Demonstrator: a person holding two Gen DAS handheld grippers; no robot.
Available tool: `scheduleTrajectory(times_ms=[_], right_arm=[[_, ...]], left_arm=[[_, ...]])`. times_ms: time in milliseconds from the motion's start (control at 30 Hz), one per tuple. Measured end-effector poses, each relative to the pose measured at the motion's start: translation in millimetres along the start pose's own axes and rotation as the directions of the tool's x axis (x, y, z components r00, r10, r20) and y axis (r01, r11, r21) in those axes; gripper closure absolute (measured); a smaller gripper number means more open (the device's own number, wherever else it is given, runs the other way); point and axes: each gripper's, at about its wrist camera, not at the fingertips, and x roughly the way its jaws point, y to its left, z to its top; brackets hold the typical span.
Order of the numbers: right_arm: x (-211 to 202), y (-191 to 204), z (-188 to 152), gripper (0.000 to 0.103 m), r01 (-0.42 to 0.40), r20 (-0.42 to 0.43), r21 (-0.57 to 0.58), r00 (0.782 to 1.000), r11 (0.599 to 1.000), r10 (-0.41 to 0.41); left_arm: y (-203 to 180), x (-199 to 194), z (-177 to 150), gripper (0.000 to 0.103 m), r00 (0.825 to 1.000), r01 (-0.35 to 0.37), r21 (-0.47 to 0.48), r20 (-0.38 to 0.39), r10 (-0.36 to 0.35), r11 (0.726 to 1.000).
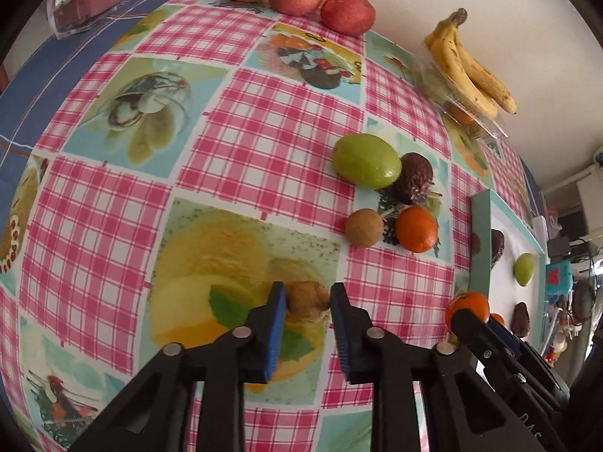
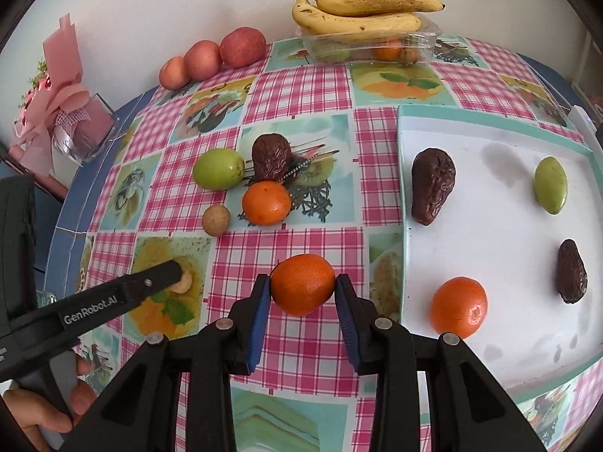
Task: Organize fruits
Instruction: 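Grasp an orange with the right tool while the left tool grasps a small brown fruit, then carry the orange and small brown fruit over the white tray with both tools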
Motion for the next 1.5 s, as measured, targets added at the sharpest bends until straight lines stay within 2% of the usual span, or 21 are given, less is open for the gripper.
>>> scheduleTrajectory(times_ms=[133,233,433,600,867,1100,1300,1500], right_arm=[[-3.0,-0.3,1.0,0.067,-0.007,0.007,0.002,1.000,1.000,0.007],[-6.1,-0.7,1.7,0.067,-0.010,0.015,0.006,1.000,1.000,0.010],[-19.2,-12.2,4.5,0.067,-0.010,0.045,0.045,0.999,0.999,0.008],[-30.8,-31.0,4.1,0.067,0.041,0.065,0.086,0.997,0.995,-0.047],[-49.5,-76.0,6.0,0.067,0.107,0.096,0.190,0.987,0.976,-0.127],[-59.6,-119.5,4.7,0.067,0.160,0.095,0.286,0.976,0.945,-0.194],[-66.7,-148.6,8.6,0.067,0.184,0.101,0.344,0.968,0.921,-0.232],[-66.2,-172.9,18.1,0.067,0.213,0.098,0.388,0.958,0.897,-0.270]], left_arm=[[-2.2,-2.7,2.5,0.078,1.000,-0.006,0.006,0.018,0.006,1.000],[-5.2,-10.8,3.9,0.078,0.999,0.020,0.001,0.045,-0.020,1.000],[-34.2,-30.0,3.6,0.078,0.994,0.016,0.091,0.108,-0.026,0.996],[-61.8,-36.3,-0.7,0.078,0.991,0.025,0.159,0.129,-0.046,0.987],[-110.1,-33.1,-15.7,0.078,0.989,0.073,0.265,0.106,-0.104,0.961],[-169.4,-16.5,-28.8,0.078,0.982,0.147,0.369,0.057,-0.181,0.918],[-201.6,9.2,-31.1,0.078,0.983,0.159,0.426,0.013,-0.182,0.890],[-220.5,29.7,-29.0,0.078,0.988,0.137,0.464,-0.003,-0.153,0.875]])
